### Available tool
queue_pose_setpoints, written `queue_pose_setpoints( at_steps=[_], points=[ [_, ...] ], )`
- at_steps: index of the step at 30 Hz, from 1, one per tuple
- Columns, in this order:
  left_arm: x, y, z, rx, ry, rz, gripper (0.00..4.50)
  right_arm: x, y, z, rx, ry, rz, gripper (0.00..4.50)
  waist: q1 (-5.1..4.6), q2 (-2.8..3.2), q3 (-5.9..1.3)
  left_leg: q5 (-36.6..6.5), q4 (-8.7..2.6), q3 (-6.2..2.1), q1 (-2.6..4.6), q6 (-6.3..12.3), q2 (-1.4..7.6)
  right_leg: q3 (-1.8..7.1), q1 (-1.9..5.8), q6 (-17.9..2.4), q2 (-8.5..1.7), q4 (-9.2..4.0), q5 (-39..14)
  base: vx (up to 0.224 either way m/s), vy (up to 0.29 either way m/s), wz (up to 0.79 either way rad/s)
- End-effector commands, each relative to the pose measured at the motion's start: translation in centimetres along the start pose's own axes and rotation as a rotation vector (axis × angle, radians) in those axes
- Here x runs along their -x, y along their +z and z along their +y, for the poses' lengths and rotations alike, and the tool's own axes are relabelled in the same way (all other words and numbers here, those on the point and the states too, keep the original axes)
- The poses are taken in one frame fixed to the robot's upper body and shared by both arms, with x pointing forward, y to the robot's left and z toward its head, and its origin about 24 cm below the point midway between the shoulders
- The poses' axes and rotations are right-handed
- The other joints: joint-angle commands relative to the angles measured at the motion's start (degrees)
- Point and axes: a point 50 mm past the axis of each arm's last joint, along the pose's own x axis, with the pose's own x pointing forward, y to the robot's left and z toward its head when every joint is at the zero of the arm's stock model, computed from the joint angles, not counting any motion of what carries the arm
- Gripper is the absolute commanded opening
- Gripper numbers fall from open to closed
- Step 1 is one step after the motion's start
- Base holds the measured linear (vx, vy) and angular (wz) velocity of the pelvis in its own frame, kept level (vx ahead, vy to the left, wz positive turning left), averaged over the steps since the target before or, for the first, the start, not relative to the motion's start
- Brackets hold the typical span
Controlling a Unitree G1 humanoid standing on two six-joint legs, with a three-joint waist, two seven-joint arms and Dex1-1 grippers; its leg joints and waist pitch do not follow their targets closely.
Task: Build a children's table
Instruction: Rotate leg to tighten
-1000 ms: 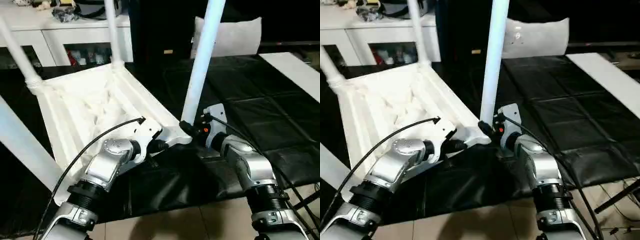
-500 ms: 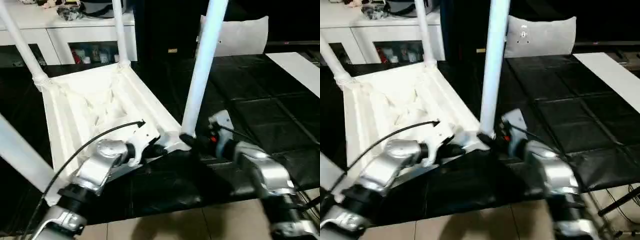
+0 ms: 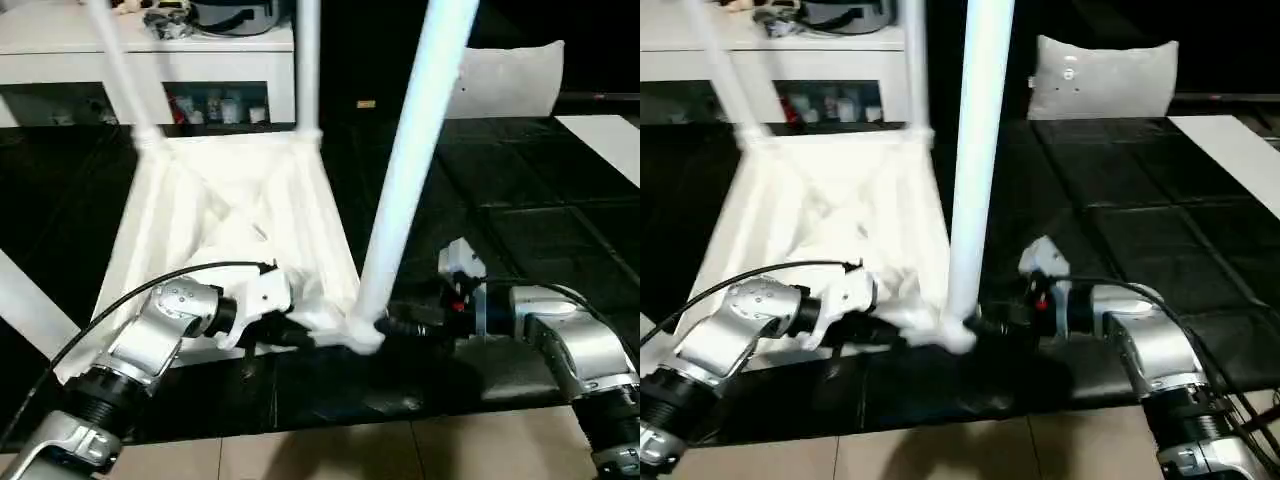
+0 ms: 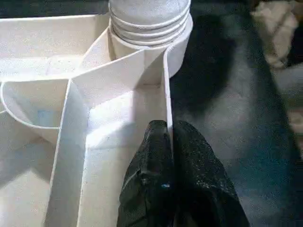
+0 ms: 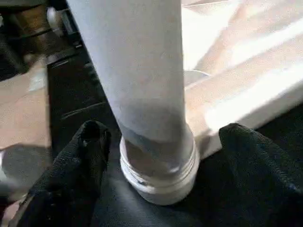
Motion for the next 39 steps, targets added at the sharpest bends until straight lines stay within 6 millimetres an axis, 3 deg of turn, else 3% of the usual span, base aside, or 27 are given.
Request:
queue_pose_setpoints(
  at_steps=[1,15,17,18,23,26,28,30,31,32,33,35,37,38,39],
  points=[
    [-1.0,0.8,-1.0,-0.082,-0.129,0.024,0.00,0.0,0.5,0.2,0.019,0.051,-0.007,3.62,-0.30,-0.31,-3.22,-1.9,-3.59,-0.08,-0.97,4.64,1.88,4.28,3.99,-5.9,-4.00,-3.12,-14.4,0.000,0.000,0.00],
    [-1.1,0.5,-1.4,-0.087,-0.159,0.025,0.00,-0.6,0.0,1.1,-0.019,0.167,-0.001,2.31,-0.21,-0.42,-3.33,-2.0,-3.57,-0.10,-1.07,3.99,1.75,4.18,4.10,-4.9,-3.90,-3.27,-15.6,0.000,0.000,0.00],
    [-1.0,0.4,-1.4,-0.079,-0.158,0.024,0.00,-0.6,-0.1,1.2,-0.025,0.175,-0.003,2.19,-0.21,-0.46,-3.30,-2.1,-3.57,-0.09,-1.11,3.99,1.74,4.17,4.12,-4.8,-3.88,-3.30,-15.8,0.000,0.000,0.00],
    [-1.1,0.4,-1.4,-0.072,-0.156,0.018,0.00,-0.7,-0.1,1.3,-0.029,0.178,-0.008,2.12,-0.26,-0.76,-3.32,-1.9,-3.55,-0.06,-1.16,4.01,1.70,4.17,4.17,-4.6,-3.84,-3.30,-15.8,0.000,0.000,0.00],
    [-1.1,0.4,-1.3,-0.028,-0.113,-0.009,0.00,-1.0,0.1,1.4,-0.046,0.150,-0.050,2.04,-0.24,-0.64,-3.29,-1.8,-3.56,-0.08,-1.14,3.99,1.70,4.15,4.08,-4.5,-3.89,-3.30,-16.3,0.000,0.000,0.00],
    [-1.2,1.1,-0.7,0.050,-0.003,-0.064,0.00,-2.1,0.4,0.9,-0.076,0.001,-0.071,2.04,-0.67,-0.66,-3.15,-1.7,-3.72,-0.15,-1.20,3.01,1.76,4.17,4.10,-4.2,-3.94,-3.39,-16.8,0.000,0.000,0.00],
    [-1.5,1.6,-0.1,0.114,0.100,-0.096,0.00,-2.9,0.5,0.1,-0.128,-0.162,-0.088,2.04,-1.05,-0.55,-2.82,-4.1,-3.71,-0.01,-1.02,1.87,1.06,3.74,3.95,-1.9,-3.86,-4.52,-23.1,0.000,0.000,0.00],
    [-1.6,1.8,0.3,0.134,0.147,-0.101,0.00,-3.3,0.6,-0.4,-0.172,-0.242,-0.102,2.02,-1.50,-0.70,-2.76,-4.8,-3.71,-0.01,-1.10,1.47,0.78,3.52,3.99,-0.4,-3.75,-4.98,-25.8,0.000,0.000,0.00],
    [-1.7,2.0,0.6,0.152,0.197,-0.099,0.00,-3.7,0.6,-0.7,-0.201,-0.312,-0.107,2.01,-2.21,-0.71,-2.77,-5.1,-3.72,-0.16,-1.27,1.15,0.66,3.27,4.08,0.7,-3.64,-5.23,-27.0,0.000,0.000,0.00],
    [-1.8,2.1,0.9,0.161,0.230,-0.100,0.00,-3.9,0.5,-0.8,-0.210,-0.345,-0.097,2.01,-2.73,-0.30,-2.74,-5.7,-3.67,-0.29,-1.24,0.98,0.61,3.04,3.96,1.4,-3.58,-5.53,-27.6,0.000,0.000,0.00],
    [-1.8,2.2,1.1,0.172,0.257,-0.103,0.00,-4.1,0.4,-0.8,-0.211,-0.370,-0.085,2.01,-3.09,-0.48,-2.79,-5.9,-3.61,-0.27,-1.23,1.00,0.57,3.02,3.95,1.7,-3.50,-5.65,-27.6,0.000,0.000,0.00],
    [-2.5,3.3,2.3,0.276,0.430,-0.148,0.00,-4.8,-0.2,-2.0,-0.280,-0.636,-0.024,2.01,-3.82,0.05,-2.87,-5.2,-3.56,-0.25,-1.22,0.91,0.62,3.07,3.84,1.1,-3.36,-5.54,-25.7,0.000,0.000,0.00],
    [-2.9,3.8,2.6,0.313,0.485,-0.170,0.00,-4.9,-0.3,-2.3,-0.293,-0.709,-0.019,2.01,-4.31,-0.19,-3.01,-5.0,-3.52,-0.36,-1.26,0.47,0.49,2.79,3.90,0.7,-3.33,-5.55,-25.4,0.000,0.000,0.00],
    [-3.0,3.9,2.6,0.323,0.500,-0.177,0.00,-5.1,-0.3,-2.3,-0.292,-0.716,-0.023,2.01,-4.48,0.29,-3.04,-5.0,-3.51,-0.44,-1.28,0.99,0.36,2.85,3.97,0.6,-3.42,-5.52,-24.9,0.000,0.000,0.00],
    [-3.2,4.1,2.7,0.330,0.513,-0.192,0.00,-5.2,-0.1,-2.2,-0.300,-0.720,-0.046,2.34,-4.57,0.13,-3.13,-4.8,-3.45,-0.34,-1.25,1.43,0.43,2.99,3.91,0.5,-3.34,-5.61,-24.0,0.000,0.000,0.00]
  ],
)
